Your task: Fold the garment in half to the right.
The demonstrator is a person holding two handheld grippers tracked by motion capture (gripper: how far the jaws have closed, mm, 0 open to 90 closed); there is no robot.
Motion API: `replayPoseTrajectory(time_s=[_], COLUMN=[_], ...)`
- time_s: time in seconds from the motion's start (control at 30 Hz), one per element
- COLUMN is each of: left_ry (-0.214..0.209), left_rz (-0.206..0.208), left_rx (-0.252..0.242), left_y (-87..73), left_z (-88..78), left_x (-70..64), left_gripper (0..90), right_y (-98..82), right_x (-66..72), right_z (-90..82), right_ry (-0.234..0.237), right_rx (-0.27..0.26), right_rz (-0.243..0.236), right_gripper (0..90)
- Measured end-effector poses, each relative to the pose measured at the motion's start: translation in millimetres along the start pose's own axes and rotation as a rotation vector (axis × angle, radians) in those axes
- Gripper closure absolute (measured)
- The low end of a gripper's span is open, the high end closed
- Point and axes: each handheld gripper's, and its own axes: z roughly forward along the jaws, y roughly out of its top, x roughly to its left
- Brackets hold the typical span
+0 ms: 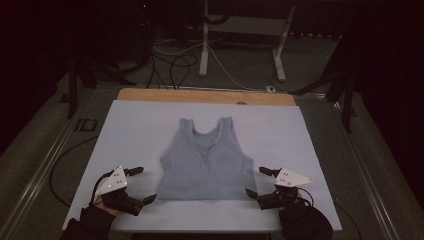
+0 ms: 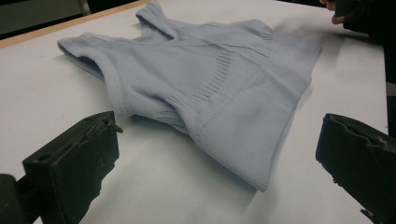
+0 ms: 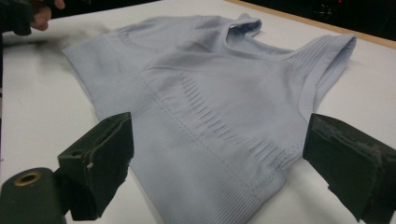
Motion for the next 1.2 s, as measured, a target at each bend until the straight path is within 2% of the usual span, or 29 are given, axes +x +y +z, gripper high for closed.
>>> replayPoseTrajectory(time_s=[0.4, 0.53, 0.73, 1.0, 1.2], left_ry=[-0.004, -0.016, -0.025, -0.022, -0.028], left_rz=[0.012, 0.012, 0.013, 0.010, 0.022], left_rx=[0.014, 0.017, 0.012, 0.014, 0.042], left_y=[1.2, 1.9, 4.7, 8.6, 17.1], left_z=[1.7, 2.7, 3.9, 5.9, 7.8], left_x=[-1.2, -1.2, -2.5, -1.8, -5.5], left_gripper=[0.7, 0.7, 0.7, 0.7, 0.7], right_y=[-0.9, -0.1, 1.5, 11.2, 23.2], right_x=[0.6, 3.3, 4.5, 8.4, 7.7], right_z=[2.0, 3.0, 2.0, 1.2, -0.8], right_ry=[-0.002, 0.002, -0.007, -0.032, -0.037], right_rx=[0.015, 0.018, -0.006, -0.019, -0.033], right_rz=[-0.012, -0.016, -0.012, -0.018, -0.008], right_gripper=[8.8, 8.8, 8.8, 8.8, 8.8])
